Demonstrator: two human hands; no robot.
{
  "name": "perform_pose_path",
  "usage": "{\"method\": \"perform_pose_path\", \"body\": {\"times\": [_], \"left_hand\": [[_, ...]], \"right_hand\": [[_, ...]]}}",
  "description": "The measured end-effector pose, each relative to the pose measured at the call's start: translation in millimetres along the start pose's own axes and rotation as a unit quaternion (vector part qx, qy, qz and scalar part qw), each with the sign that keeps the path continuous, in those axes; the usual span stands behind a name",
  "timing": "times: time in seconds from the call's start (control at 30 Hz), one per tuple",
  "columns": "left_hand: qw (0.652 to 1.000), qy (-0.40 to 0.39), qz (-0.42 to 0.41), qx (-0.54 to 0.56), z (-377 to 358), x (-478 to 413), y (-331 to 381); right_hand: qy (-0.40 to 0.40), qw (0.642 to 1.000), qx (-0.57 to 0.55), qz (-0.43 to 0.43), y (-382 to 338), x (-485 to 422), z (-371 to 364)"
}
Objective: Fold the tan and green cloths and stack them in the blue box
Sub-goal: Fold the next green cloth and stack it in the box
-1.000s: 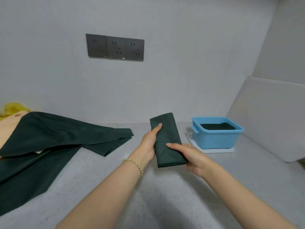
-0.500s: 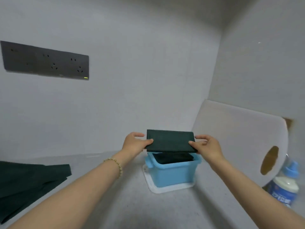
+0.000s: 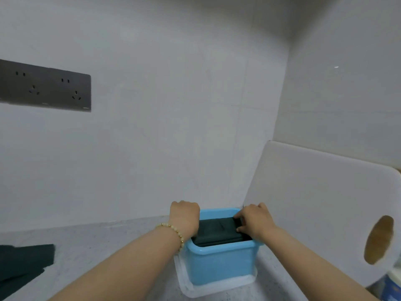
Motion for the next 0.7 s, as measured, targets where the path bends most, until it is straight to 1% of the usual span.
{"method": "perform_pose_path", "body": {"times": [0.17, 0.27, 0.3, 0.37, 0.4, 0.43, 0.5, 0.53, 0.6, 0.67, 0.7], "left_hand": [[0.998, -0.015, 0.024, -0.05, -12, -11, 8], [0.997, -0.026, 0.029, -0.07, -19, -11, 12], [0.997, -0.022, 0.031, -0.066, -21, -9, 14], [0.999, 0.015, 0.031, -0.016, -18, -2, 13], [0.998, 0.048, 0.026, 0.032, -17, 3, 9], [0.991, 0.098, 0.021, 0.093, -11, 13, 0], [0.962, 0.187, 0.004, 0.201, -5, 38, -25], [0.951, 0.213, -0.003, 0.223, -6, 54, -41], [0.949, 0.23, -0.001, 0.217, -19, 90, -78], [0.958, 0.211, 0.014, 0.195, -41, 124, -115], [0.964, 0.191, 0.038, 0.181, -56, 156, -148]], "right_hand": [[-0.039, 0.995, 0.085, 0.016, -10, -6, -8], [-0.051, 0.988, 0.144, -0.005, -19, -10, -11], [-0.05, 0.987, 0.154, -0.016, -22, -10, -12], [-0.027, 0.987, 0.152, -0.039, -26, -5, -5], [0.0, 0.99, 0.135, -0.047, -28, 1, 1], [0.037, 0.992, 0.108, -0.052, -31, 8, 12], [0.129, 0.99, 0.029, -0.046, -39, 24, 33], [0.173, 0.984, -0.012, -0.03, -47, 33, 42], [0.243, 0.965, -0.1, 0.019, -74, 54, 57], [0.258, 0.95, -0.164, 0.059, -108, 71, 64], [0.248, 0.945, -0.195, 0.083, -142, 81, 64]]}}
Point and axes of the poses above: each hand's wrist, its own x-axis away from the middle knuckle, its own z-axis out of the back of the hand, y = z × x, the point moved 5 cm from there along -x, towards the middle knuckle, and after that the axes turned 2 degrees about -z, right-handed, at the moved point
